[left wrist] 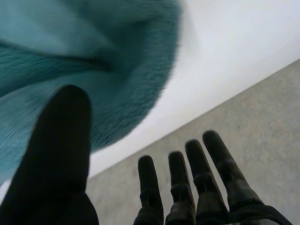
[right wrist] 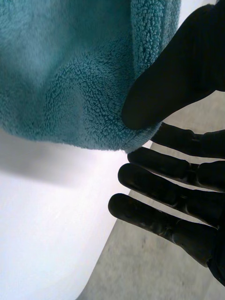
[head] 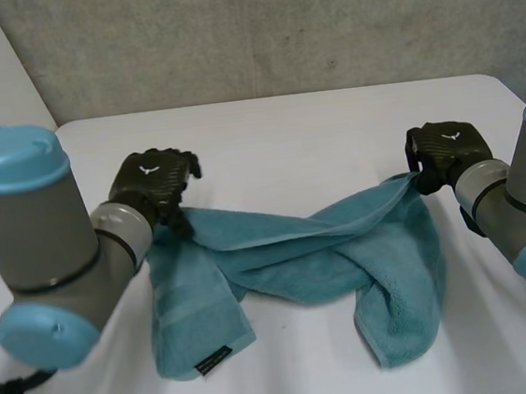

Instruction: Fold the laundry

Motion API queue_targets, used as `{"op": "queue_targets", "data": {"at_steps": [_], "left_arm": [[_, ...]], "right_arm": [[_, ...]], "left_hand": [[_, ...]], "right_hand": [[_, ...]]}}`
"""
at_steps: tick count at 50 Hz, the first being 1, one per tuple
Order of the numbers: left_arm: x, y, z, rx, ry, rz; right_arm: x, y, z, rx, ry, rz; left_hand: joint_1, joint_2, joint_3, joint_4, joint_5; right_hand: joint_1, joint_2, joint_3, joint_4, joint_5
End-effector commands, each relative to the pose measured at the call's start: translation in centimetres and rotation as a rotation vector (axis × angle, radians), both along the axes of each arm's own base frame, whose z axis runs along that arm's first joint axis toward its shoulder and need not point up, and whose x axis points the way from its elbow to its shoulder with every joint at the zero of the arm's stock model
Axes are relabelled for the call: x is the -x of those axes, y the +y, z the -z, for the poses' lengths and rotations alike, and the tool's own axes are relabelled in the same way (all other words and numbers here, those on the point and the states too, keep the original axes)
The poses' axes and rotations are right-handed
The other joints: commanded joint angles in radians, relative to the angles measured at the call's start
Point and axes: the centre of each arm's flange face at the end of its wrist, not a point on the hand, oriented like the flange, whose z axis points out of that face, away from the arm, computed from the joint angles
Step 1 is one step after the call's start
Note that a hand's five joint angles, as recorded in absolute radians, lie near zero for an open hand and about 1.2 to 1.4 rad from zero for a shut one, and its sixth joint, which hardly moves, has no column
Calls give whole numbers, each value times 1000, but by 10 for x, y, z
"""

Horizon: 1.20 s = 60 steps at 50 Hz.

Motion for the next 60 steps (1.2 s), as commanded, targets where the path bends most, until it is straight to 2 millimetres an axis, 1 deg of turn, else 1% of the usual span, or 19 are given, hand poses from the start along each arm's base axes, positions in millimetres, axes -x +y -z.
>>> {"op": "queue_targets", "data": {"at_steps": [1,3,8,12,15,22,24,30,33,34,37,43,44,45,48,49,55,59,60], "left_arm": [[2,50,6,-3,21,-57],[2,61,13,-1,7,-86],[2,75,26,13,-13,-131],[1,76,35,22,-19,-168],[1,76,39,21,-21,-175],[9,86,47,-12,8,-144],[10,86,49,-19,10,-143],[14,85,68,-68,-1,-145],[14,84,72,-75,-8,-144],[14,81,78,-85,-22,-152],[13,77,84,-91,-35,-163],[9,67,89,-90,-33,-193],[9,65,90,-88,-33,-196],[8,61,90,-78,-21,-206],[5,53,89,-62,-3,-225],[2,45,89,-56,5,-243],[-14,27,84,-59,17,-284],[-27,23,69,-54,41,-287],[-29,23,67,-57,44,-282]], "right_arm": [[4,-2,1,13,7,46],[4,-2,1,12,7,46],[4,-2,2,12,9,45],[6,-4,1,20,9,55],[13,-10,0,32,7,78],[16,-12,4,29,17,87],[16,-12,6,23,20,87],[16,-12,7,22,21,84],[16,-12,7,22,21,84],[16,-13,7,22,21,85],[16,-13,6,25,21,83],[16,-15,5,31,22,83],[16,-15,4,32,23,82],[16,-15,5,32,23,82],[16,-16,6,29,31,79],[16,-16,5,32,33,79],[16,-16,4,47,87,62],[14,-16,1,69,162,38],[15,-16,1,74,209,24]], "left_hand": [[-86,-88,-92,-80,-78],[-86,-88,-92,-80,-78],[-78,-79,-83,-71,-69],[-66,-67,-72,-59,-57],[-40,-41,-45,-33,-31],[69,68,63,76,78],[66,65,60,73,75],[19,18,14,26,28],[-1,-2,-7,6,7],[-7,-8,-13,0,2],[-4,-5,-10,3,4],[43,42,37,50,51],[86,85,81,93,95],[360,359,354,367,369],[723,721,717,730,731],[941,940,936,948,950],[944,942,938,951,952],[944,942,938,951,952],[944,942,938,951,952]], "right_hand": [[422,217,210,203,235],[422,217,210,203,235],[422,217,210,203,235],[422,217,210,203,235],[422,217,210,203,235],[422,217,210,203,235],[422,217,210,203,235],[422,217,210,203,235],[422,217,210,203,235],[422,217,210,203,235],[422,217,210,203,235],[422,217,210,203,235],[422,217,210,203,235],[422,217,210,203,235],[422,217,210,203,235],[422,217,210,203,235],[422,217,210,203,235],[422,217,210,203,235],[422,217,210,203,235]]}}
